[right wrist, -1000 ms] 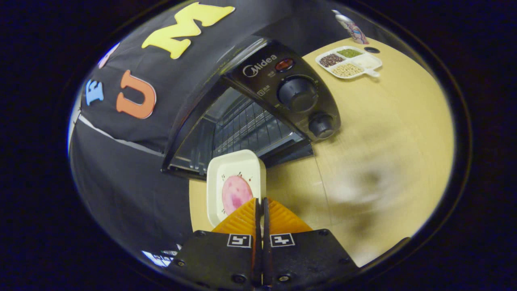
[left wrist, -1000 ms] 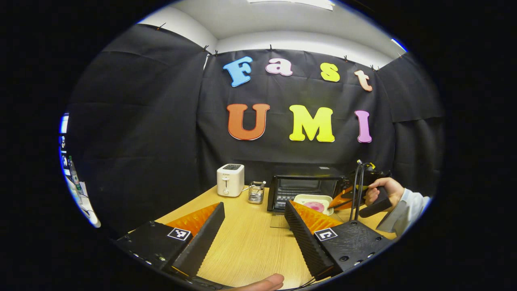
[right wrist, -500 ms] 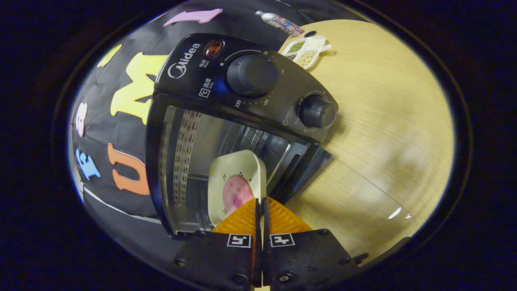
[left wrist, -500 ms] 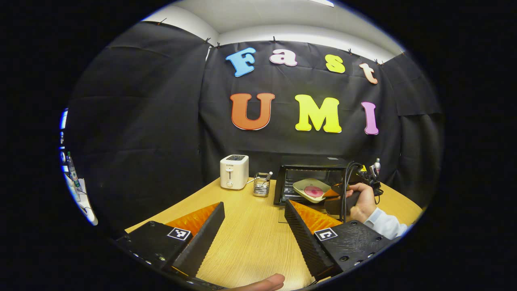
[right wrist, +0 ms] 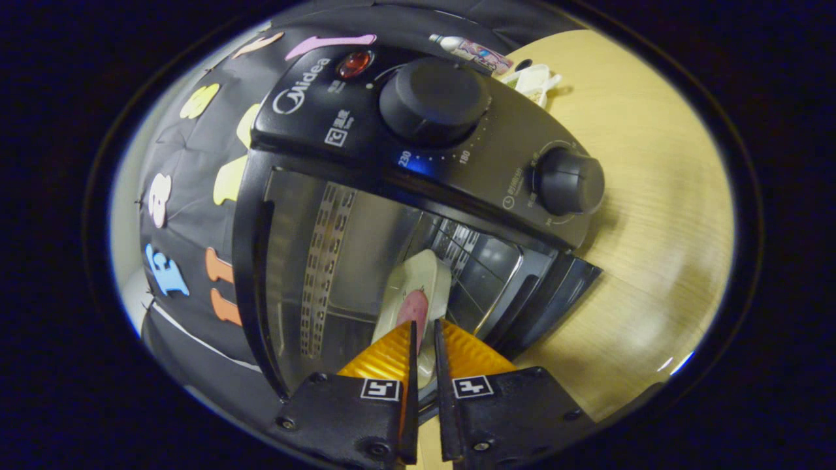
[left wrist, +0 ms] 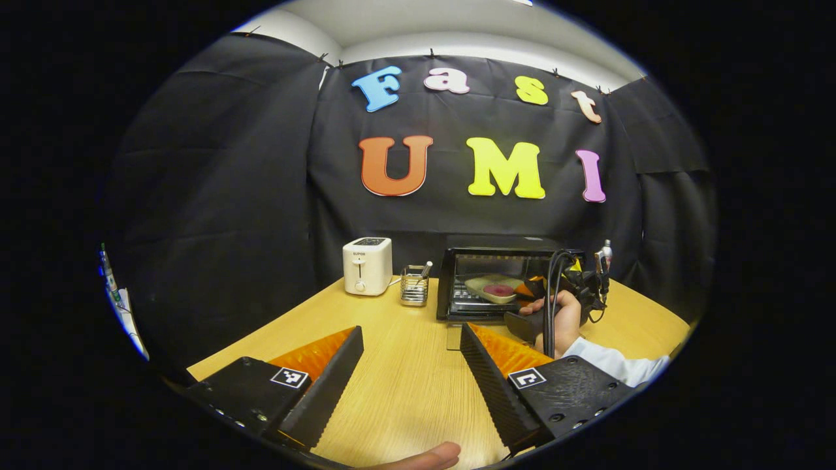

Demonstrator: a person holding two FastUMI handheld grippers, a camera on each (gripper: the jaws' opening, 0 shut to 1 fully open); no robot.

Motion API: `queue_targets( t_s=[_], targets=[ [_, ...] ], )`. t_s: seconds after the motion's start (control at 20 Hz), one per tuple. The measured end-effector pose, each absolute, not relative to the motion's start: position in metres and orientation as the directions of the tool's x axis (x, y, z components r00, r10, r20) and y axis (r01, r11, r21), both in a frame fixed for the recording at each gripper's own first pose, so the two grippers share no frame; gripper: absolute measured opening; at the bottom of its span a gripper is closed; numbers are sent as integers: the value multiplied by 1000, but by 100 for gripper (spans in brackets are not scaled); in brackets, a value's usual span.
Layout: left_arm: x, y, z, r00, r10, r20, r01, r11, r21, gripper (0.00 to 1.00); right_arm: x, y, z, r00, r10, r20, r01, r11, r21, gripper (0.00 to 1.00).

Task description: Open the electric oven with the left hand, put the food in, and close the electric oven.

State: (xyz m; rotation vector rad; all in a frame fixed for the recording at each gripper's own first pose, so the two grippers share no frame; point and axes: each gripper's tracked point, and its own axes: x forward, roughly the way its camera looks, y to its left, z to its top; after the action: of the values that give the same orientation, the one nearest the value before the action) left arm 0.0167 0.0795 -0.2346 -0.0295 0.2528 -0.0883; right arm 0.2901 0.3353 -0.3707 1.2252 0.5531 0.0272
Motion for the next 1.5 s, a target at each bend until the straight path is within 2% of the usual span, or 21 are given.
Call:
queue_targets(
  t_s=[0.1, 0.15, 0.2, 0.25, 0.35, 0.4, 0.65, 0.7, 0.75, 0.85, 0.9, 0.95, 1.0, 1.05, 1.1, 1.15, 1.3, 1.35, 1.4, 1.5],
  targets=[
    [18, 76, -236, 963, -106, -248, 97, 994, -48, 95, 287, 336, -371, 864, 319, -389, 258, 383, 887, 12],
    [18, 73, -237, 961, -118, -251, 107, 993, -58, 95, 287, 335, -368, 868, 319, -381, 242, 398, 885, 22],
    [18, 71, -240, 958, -129, -256, 115, 991, -69, 95, 284, 333, -366, 872, 313, -376, 229, 417, 879, 19],
    [18, 69, -242, 956, -137, -261, 120, 990, -78, 95, 280, 330, -363, 876, 313, -366, 213, 430, 877, 24],
    [18, 65, -248, 951, -146, -273, 126, 988, -89, 95, 270, 326, -358, 881, 314, -354, 184, 463, 867, 36],
    [19, 64, -251, 948, -148, -281, 128, 988, -90, 95, 263, 324, -355, 880, 314, -356, 174, 485, 857, 46],
    [18, 49, -278, 923, -170, -346, 142, 984, -105, 95, 216, 316, -333, 882, 349, -316, 57, 588, 807, 56],
    [19, 46, -285, 915, -172, -364, 142, 984, -107, 95, 206, 313, -328, 885, 350, -308, 28, 619, 785, 76],
    [19, 44, -293, 906, -171, -387, 139, 984, -108, 95, 194, 312, -323, 882, 362, -301, -14, 659, 752, 82],
    [18, 38, -302, 893, -174, -416, 143, 984, -104, 95, 172, 307, -314, 886, 359, -295, -86, 751, 655, 86],
    [20, 32, -307, 884, -182, -430, 152, 983, -104, 95, 165, 304, -311, 888, 356, -293, -116, 788, 604, 93],
    [19, 29, -313, 875, -188, -447, 159, 982, -102, 95, 157, 299, -306, 891, 350, -289, -140, 817, 559, 94],
    [21, 25, -319, 865, -191, -465, 165, 982, -96, 95, 149, 295, -298, 897, 351, -268, -166, 830, 532, 100],
    [23, 20, -324, 856, -196, -479, 172, 981, -94, 95, 143, 288, -288, 906, 343, -247, -181, 843, 507, 95],
    [25, 13, -328, 844, -210, -493, 184, 978, -101, 95, 136, 276, -282, 915, 322, -244, -177, 862, 474, 100],
    [27, 5, -332, 831, -229, -507, 200, 973, -112, 95, 130, 265, -277, 919, 309, -244, -181, 882, 435, 94],
    [29, -23, -346, 785, -278, -554, 250, 960, -127, 95, 118, 236, -256, 931, 288, -226, -195, 913, 359, 94],
    [32, -30, -349, 776, -288, -562, 264, 956, -125, 95, 114, 228, -248, 932, 287, -221, -206, 922, 328, 100],
    [34, -40, -351, 767, -299, -568, 279, 952, -124, 95, 110, 218, -244, 933, 278, -227, -206, 933, 294, 94],
    [41, -60, -355, 753, -322, -574, 304, 944, -130, 96, 103, 204, -230, 942, 260, -213, -211, 951, 227, 95]
  ],
)
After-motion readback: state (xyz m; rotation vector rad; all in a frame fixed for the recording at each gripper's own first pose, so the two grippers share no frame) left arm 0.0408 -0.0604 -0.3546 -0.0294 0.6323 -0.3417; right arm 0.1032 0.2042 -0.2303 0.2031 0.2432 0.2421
